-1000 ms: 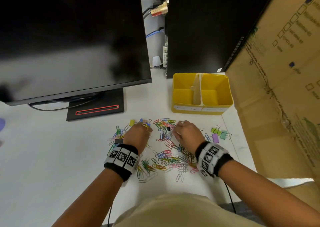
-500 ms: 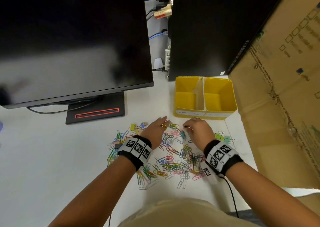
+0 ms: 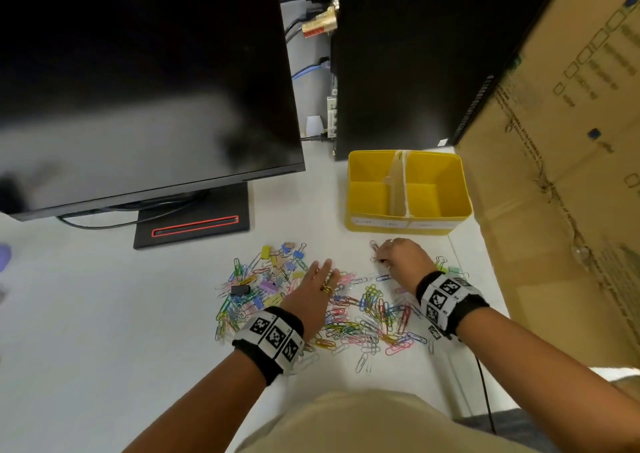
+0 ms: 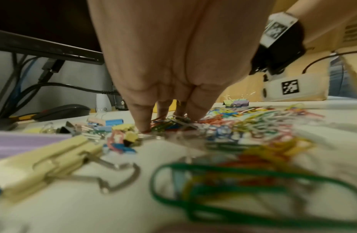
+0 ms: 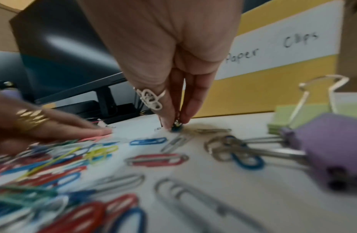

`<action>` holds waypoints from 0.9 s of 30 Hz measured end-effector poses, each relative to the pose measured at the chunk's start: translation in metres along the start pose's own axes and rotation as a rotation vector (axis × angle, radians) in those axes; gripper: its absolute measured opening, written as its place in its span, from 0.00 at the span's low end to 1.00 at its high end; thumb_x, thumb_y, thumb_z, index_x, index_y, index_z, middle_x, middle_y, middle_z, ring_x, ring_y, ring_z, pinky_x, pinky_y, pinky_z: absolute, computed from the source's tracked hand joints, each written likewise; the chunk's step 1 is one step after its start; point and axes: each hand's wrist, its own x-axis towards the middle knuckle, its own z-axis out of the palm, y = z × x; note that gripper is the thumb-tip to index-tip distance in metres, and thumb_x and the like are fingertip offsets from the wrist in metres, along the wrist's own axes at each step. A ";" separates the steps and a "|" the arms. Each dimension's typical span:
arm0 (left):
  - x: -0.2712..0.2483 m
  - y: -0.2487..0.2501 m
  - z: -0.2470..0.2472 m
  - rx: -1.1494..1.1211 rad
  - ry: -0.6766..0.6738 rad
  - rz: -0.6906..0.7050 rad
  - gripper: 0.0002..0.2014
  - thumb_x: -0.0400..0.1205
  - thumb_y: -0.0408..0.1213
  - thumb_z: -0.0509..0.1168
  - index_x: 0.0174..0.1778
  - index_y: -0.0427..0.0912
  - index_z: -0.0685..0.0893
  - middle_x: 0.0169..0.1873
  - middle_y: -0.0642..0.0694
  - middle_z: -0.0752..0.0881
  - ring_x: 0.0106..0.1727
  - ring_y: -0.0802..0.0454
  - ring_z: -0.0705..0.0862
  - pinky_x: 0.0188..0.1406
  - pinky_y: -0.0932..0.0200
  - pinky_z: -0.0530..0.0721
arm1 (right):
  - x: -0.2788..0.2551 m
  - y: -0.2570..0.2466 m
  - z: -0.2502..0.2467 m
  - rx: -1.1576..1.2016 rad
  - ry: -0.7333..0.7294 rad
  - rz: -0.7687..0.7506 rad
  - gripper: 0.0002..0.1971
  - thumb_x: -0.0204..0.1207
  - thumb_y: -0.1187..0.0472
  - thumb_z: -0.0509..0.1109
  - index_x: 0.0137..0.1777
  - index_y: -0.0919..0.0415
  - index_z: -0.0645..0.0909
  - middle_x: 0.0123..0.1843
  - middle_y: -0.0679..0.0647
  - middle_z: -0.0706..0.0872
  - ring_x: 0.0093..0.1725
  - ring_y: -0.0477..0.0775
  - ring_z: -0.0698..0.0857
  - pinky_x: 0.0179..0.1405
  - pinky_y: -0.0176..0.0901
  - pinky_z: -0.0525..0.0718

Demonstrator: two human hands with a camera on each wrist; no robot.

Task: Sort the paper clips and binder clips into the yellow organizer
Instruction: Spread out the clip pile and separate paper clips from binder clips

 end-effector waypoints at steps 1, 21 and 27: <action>-0.005 0.003 0.001 -0.047 -0.024 -0.008 0.31 0.78 0.22 0.51 0.79 0.29 0.53 0.82 0.39 0.37 0.82 0.36 0.34 0.85 0.42 0.46 | 0.001 0.003 -0.003 0.055 0.020 0.004 0.15 0.71 0.77 0.62 0.52 0.67 0.86 0.54 0.65 0.89 0.57 0.64 0.84 0.59 0.49 0.81; 0.085 0.035 -0.079 -0.239 0.181 -0.181 0.10 0.83 0.30 0.60 0.57 0.32 0.82 0.58 0.35 0.84 0.60 0.39 0.83 0.58 0.50 0.82 | -0.037 0.014 -0.012 -0.007 0.044 0.201 0.20 0.72 0.74 0.58 0.65 0.65 0.75 0.64 0.63 0.78 0.65 0.63 0.75 0.59 0.49 0.78; 0.080 0.026 -0.062 -0.232 0.201 -0.191 0.13 0.80 0.24 0.58 0.58 0.35 0.81 0.59 0.37 0.82 0.61 0.40 0.81 0.57 0.49 0.83 | -0.015 -0.006 -0.012 0.064 -0.033 0.054 0.27 0.72 0.77 0.58 0.72 0.68 0.68 0.77 0.65 0.68 0.77 0.63 0.66 0.76 0.50 0.66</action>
